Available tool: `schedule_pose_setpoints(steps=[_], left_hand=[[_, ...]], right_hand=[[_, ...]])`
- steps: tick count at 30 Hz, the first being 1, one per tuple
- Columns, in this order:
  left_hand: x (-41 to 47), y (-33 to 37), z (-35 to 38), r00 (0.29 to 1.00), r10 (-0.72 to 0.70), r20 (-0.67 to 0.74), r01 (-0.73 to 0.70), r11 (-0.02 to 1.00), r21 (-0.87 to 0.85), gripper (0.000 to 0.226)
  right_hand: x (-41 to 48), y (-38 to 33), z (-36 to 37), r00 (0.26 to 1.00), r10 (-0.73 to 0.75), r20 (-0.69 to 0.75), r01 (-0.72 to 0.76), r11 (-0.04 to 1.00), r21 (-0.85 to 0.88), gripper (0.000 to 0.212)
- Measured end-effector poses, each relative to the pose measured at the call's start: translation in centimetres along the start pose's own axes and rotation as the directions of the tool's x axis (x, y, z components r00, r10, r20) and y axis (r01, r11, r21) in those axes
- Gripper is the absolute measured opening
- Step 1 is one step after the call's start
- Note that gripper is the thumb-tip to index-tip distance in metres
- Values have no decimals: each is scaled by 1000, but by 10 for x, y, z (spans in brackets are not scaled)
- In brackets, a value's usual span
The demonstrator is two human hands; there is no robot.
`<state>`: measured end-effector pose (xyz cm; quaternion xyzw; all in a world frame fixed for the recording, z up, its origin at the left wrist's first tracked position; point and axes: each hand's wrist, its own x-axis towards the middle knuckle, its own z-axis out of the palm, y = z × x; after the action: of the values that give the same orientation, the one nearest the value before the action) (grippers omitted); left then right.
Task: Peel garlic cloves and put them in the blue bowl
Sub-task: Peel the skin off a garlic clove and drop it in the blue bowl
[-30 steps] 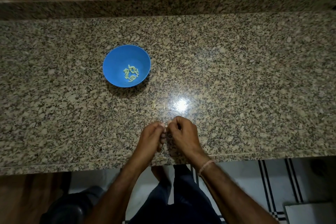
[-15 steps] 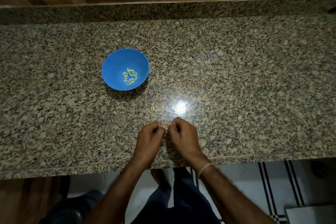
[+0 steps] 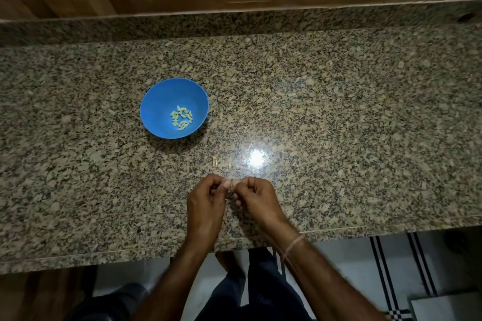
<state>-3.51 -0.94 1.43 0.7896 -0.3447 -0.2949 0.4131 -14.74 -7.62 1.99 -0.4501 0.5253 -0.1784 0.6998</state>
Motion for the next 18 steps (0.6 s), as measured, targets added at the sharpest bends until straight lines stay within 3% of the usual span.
schedule_pose_setpoints(steps=[8,14,18], left_hand=[[13,-3,-8,991,-99,94,104,993,-52,15],[18,-6,-13,979,-81,189,78,997,24,25],[14,-4,-5,935,-257,244,302,938,-172,38]], right_hand=[[10,8,-5,969,-247,-22,232,934,-271,17],[12,7,-4,922,-386,-8,353,852,-386,26],[14,13,-1,910,-415,2,382,836,-394,24]])
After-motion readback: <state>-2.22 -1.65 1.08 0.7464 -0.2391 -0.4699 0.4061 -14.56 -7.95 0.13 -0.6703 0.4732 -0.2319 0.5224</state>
